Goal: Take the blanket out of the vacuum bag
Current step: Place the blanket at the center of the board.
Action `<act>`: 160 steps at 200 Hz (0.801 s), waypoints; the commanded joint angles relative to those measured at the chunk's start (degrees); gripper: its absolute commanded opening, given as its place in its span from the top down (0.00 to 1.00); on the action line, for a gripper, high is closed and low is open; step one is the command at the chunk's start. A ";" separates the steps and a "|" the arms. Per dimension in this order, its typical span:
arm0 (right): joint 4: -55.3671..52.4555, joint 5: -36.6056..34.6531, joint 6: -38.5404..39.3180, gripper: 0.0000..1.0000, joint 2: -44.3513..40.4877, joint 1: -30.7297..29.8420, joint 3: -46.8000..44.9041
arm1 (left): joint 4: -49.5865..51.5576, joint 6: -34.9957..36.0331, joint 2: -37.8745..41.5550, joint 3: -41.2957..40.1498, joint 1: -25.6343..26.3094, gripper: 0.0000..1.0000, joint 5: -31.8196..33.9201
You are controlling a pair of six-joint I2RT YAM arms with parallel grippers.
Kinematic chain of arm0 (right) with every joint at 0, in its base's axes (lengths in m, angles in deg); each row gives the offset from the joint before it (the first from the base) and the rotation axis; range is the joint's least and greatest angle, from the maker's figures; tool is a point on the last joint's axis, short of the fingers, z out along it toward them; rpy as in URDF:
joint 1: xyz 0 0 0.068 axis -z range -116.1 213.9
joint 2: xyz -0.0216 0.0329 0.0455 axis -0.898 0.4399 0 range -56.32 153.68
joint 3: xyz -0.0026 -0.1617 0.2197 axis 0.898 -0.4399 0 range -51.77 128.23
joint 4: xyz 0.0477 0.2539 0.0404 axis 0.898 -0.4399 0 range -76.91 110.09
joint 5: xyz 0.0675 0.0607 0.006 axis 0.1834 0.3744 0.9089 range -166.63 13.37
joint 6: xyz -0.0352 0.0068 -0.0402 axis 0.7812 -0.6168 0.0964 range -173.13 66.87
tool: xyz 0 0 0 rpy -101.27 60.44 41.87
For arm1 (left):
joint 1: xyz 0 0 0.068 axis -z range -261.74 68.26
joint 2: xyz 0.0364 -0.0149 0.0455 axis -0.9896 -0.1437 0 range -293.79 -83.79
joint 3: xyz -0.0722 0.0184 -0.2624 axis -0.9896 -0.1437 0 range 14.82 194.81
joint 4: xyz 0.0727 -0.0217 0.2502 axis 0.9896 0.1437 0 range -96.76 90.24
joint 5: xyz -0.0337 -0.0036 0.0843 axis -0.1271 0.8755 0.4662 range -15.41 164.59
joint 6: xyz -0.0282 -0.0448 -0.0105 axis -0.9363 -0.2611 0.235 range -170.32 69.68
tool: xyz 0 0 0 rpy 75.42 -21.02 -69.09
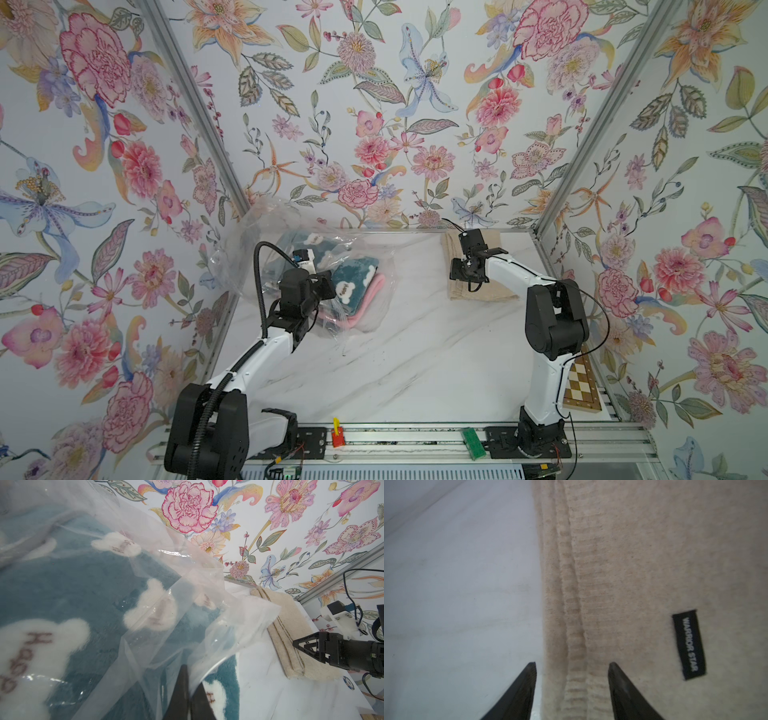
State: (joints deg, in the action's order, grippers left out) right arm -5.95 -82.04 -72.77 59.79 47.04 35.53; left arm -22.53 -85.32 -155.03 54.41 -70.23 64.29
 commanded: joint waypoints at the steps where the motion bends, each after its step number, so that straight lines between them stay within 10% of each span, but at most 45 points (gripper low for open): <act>1: 0.60 1.68 0.58 0.43 2.61 -1.23 -0.68 | -0.40 -0.50 0.67 -1.51 -0.70 1.00 -0.39; 160: -0.50 4.53 -10.68 0.52 9.28 -0.78 -1.41 | 0.02 -0.42 0.91 -0.80 -0.61 1.00 -0.06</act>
State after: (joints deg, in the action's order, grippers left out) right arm -3.61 -79.19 -80.46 66.31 48.33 36.72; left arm -22.70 -85.32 -154.48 53.84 -70.23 64.29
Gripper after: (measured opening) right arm 0.481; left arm 0.047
